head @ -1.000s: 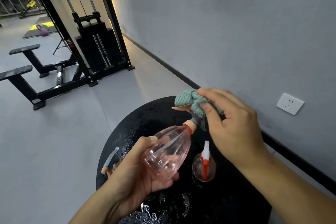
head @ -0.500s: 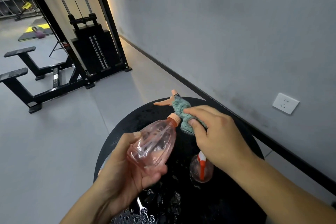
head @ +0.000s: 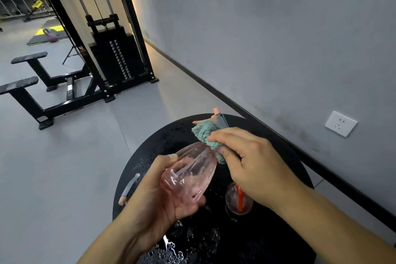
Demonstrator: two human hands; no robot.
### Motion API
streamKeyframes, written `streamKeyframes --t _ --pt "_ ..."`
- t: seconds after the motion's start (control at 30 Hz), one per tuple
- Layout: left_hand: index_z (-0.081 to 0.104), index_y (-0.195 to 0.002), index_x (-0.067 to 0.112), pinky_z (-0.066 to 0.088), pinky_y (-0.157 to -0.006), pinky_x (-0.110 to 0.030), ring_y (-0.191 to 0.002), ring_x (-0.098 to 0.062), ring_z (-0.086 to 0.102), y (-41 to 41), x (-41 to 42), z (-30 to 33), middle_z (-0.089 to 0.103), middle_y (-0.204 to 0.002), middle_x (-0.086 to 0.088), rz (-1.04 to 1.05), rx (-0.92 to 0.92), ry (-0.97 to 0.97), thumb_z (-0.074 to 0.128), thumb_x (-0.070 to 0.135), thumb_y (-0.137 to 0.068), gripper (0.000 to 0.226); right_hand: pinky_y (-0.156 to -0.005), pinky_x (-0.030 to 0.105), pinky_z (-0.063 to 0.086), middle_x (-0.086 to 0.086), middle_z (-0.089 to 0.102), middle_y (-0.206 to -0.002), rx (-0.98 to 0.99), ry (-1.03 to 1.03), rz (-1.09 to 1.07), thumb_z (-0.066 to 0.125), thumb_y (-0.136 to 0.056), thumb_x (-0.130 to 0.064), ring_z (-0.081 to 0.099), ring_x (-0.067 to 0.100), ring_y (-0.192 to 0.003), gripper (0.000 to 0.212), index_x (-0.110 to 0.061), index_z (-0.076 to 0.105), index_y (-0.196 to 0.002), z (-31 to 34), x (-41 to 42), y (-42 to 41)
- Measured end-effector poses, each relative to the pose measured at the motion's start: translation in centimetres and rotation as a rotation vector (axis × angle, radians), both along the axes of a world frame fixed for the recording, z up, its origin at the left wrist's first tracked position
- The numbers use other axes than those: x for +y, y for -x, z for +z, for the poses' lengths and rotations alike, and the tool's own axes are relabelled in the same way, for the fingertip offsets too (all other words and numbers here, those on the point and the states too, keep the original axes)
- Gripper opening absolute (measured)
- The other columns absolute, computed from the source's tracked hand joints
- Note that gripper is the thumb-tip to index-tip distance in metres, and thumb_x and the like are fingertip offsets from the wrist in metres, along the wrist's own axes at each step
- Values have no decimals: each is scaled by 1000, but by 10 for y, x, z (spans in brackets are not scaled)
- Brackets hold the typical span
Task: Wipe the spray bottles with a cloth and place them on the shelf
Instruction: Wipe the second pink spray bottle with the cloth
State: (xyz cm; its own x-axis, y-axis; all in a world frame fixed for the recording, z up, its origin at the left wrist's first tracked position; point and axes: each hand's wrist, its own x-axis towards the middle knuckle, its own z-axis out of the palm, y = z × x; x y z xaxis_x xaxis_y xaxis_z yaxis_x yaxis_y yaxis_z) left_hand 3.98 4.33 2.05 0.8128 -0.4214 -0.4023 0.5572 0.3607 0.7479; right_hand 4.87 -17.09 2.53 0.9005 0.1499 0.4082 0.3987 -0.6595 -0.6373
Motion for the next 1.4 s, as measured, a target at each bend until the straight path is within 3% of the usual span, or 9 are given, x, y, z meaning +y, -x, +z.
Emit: streamKeyframes --t 0.27,0.47,0.63,0.73,0.87,1.07,1.17,1.27,1.4 --pt "76 -117 8 64 -53 -35 -66 -37 70 -2 10 4 66 -108 -30 35 0 45 79 47 -71 60 -99 11 45 -20 64 -119 10 30 7 61 -99 -10 60 -2 -113 29 -24 71 -122 2 -8 6" --pt "81 -105 14 64 -51 -33 -65 -36 70 2 -2 10 71 -101 -25 36 -38 -21 67 45 -84 40 -100 4 40 -16 67 -123 -60 -23 -33 63 -97 -6 59 -5 -116 34 -21 72 -126 2 -9 7" --pt "80 -113 17 65 -60 -34 -82 -37 74 4 -2 -2 76 -103 -19 90 -50 -79 70 48 -84 43 -95 1 39 -17 66 -119 20 12 -67 63 -98 -10 59 -5 -111 30 -23 73 -124 -1 -19 10" --pt "78 -120 12 61 -60 -30 -83 -23 72 8 -8 -3 75 -108 -14 141 -70 -23 69 45 -90 45 -88 -5 37 -15 68 -118 10 -46 -167 65 -98 -10 60 -6 -103 30 -24 74 -122 0 -31 9" --pt "80 -117 12 64 -75 -30 -101 -26 74 17 -15 1 75 -125 -17 147 -125 -18 67 37 -95 36 -80 -8 37 -15 70 -116 68 -151 -263 66 -98 -14 62 -2 -101 27 -27 75 -120 -3 -50 14" --pt "67 -127 7 64 -87 -41 -106 -37 76 39 -24 -7 78 -117 -18 70 -278 -324 87 13 -78 53 -83 -3 42 -14 71 -118 110 -185 -306 65 -99 -16 65 4 -106 27 -29 74 -120 -8 -67 25" --pt "65 -124 16 63 -84 -34 -97 -24 80 53 -34 -15 81 -107 -3 74 -407 -586 90 3 -75 57 -88 8 47 -12 71 -118 128 -193 -327 64 -99 -18 65 7 -107 26 -29 74 -120 -7 -72 36" --pt "59 -124 28 61 -87 -29 -95 -7 78 64 -44 -35 78 -107 14 52 -539 -748 97 12 -71 67 -76 -7 38 -12 72 -118 147 -194 -351 64 -99 -19 64 4 -104 26 -29 74 -121 -7 -75 47" --pt "50 -120 43 56 -73 -14 -87 5 73 70 -50 -68 75 -99 18 62 -623 -911 96 25 -69 71 -72 -6 36 -8 71 -117 166 -182 -367 63 -100 -18 63 6 -102 27 -27 73 -123 -8 -77 67"
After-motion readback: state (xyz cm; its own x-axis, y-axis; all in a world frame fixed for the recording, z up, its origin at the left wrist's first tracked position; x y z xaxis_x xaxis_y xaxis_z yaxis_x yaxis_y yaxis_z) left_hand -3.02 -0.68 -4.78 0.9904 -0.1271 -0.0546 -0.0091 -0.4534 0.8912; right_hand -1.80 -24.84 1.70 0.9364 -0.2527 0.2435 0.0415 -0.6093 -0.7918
